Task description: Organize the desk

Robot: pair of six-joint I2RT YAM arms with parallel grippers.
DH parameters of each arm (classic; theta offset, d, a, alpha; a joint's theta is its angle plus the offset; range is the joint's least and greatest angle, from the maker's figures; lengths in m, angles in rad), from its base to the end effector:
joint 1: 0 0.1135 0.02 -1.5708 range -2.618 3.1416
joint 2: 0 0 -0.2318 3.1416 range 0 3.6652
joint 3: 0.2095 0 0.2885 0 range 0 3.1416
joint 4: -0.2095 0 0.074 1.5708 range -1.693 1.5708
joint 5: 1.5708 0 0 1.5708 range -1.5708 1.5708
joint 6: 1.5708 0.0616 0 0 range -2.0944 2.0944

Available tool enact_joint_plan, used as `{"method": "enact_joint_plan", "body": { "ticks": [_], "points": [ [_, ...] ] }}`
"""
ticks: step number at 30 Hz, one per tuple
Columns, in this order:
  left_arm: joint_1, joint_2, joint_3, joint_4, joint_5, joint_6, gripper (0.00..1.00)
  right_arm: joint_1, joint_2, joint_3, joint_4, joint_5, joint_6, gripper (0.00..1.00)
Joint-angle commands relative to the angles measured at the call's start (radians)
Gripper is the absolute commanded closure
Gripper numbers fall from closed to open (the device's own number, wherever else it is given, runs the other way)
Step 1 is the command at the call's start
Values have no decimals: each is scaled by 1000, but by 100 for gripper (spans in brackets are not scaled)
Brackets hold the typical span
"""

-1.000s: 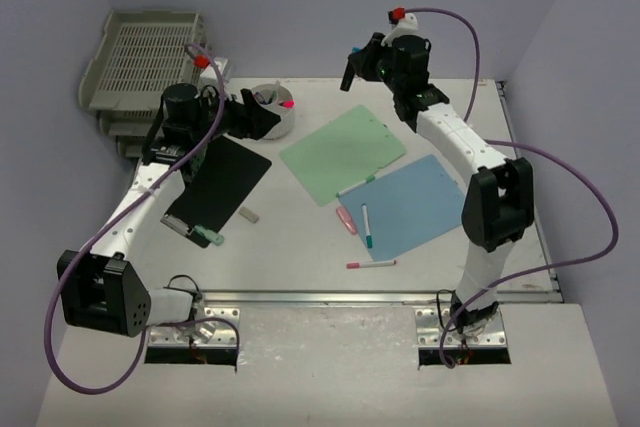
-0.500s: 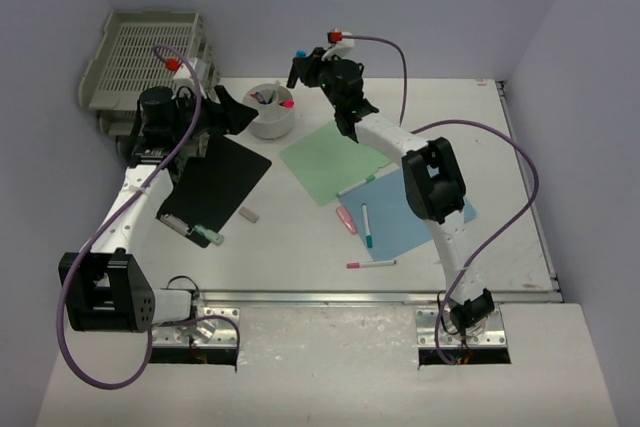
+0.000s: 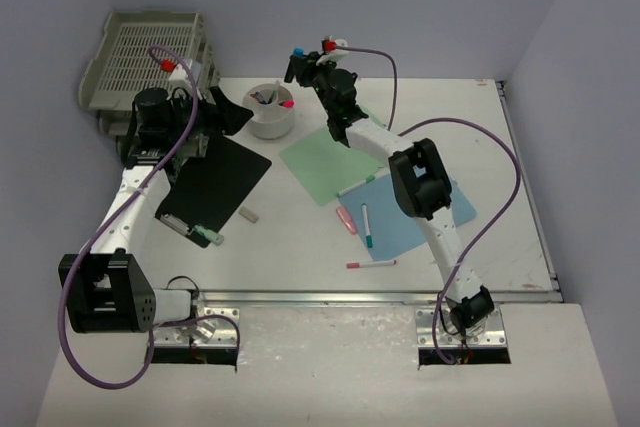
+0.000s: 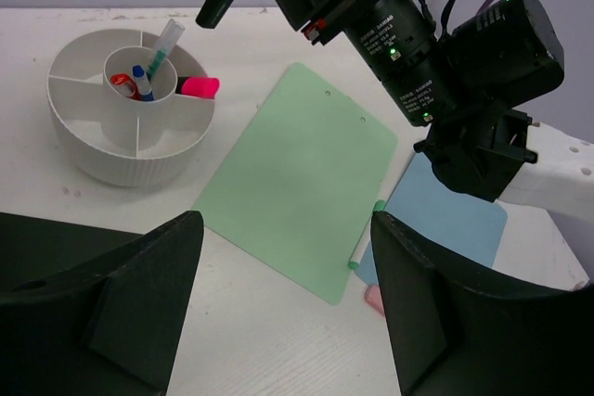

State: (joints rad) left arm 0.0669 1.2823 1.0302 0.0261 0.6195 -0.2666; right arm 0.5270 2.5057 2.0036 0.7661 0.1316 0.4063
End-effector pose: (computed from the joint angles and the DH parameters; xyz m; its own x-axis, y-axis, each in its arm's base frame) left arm 0.3649 -0.0114 0.2956 -0.3501 -0.2384 -0.9059 0.4333 0.8162 -0.3823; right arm 0.5340 0.3014 0.2032 0.0534 0.4844 -0.8732 -0.4466 0.7937 0.4130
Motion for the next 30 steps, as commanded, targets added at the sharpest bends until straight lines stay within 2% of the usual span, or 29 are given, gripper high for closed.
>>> {"method": "enact_joint_plan", "body": {
  "ticks": [1,12,24,25,27,28,30],
  "points": [
    [13,-18,-3,50,10,11,29,2,15,11,91,23,-33,100],
    [21,-18,-12,32,-6,46,29,11,70,23,82,17,-26,100],
    [36,-26,-32,24,-4,64,29,38,92,25,78,-11,-16,95],
    [36,-28,-35,24,-4,66,29,40,90,19,79,-14,-20,91],
    [37,-30,-38,24,-4,68,27,42,79,3,82,-22,-31,70],
    [38,-31,-38,24,-4,69,27,43,73,-6,84,-28,-34,64],
    [39,-34,-37,23,-4,71,27,42,49,-32,89,-43,-42,59]
  ]
}}
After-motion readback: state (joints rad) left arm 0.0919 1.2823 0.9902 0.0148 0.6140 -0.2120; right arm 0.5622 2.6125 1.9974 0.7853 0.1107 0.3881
